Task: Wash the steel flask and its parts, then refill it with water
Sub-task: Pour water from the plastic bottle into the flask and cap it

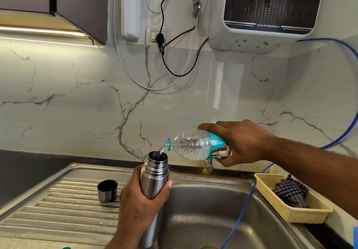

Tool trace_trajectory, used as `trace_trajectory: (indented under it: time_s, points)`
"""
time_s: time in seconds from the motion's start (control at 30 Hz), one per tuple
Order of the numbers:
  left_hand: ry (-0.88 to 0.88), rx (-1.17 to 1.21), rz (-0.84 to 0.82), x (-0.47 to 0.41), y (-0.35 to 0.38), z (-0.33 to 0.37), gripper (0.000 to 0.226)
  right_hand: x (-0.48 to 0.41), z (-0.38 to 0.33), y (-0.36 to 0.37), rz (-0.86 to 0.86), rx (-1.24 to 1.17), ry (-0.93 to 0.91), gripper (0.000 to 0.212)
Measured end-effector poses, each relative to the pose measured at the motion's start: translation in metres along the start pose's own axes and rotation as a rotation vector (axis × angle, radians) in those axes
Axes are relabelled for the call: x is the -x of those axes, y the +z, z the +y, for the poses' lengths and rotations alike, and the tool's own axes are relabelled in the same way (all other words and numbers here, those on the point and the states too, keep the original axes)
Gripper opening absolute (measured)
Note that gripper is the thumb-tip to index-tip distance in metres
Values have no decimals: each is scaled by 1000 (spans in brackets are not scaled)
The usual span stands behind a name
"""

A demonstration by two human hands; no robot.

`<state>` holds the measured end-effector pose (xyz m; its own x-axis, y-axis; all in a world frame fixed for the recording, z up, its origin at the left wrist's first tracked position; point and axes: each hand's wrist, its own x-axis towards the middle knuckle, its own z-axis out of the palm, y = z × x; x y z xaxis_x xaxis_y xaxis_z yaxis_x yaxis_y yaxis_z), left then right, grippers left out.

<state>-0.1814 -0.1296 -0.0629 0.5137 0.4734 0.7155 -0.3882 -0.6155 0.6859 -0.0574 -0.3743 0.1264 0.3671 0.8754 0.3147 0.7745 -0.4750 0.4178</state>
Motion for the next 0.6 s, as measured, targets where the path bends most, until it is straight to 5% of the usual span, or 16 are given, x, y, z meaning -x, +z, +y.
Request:
trace_trajectory:
  time_s: [0.6]
  points:
    - [4,-3,-3,1,1,-4,59,0,0,1,-20,1,24,97]
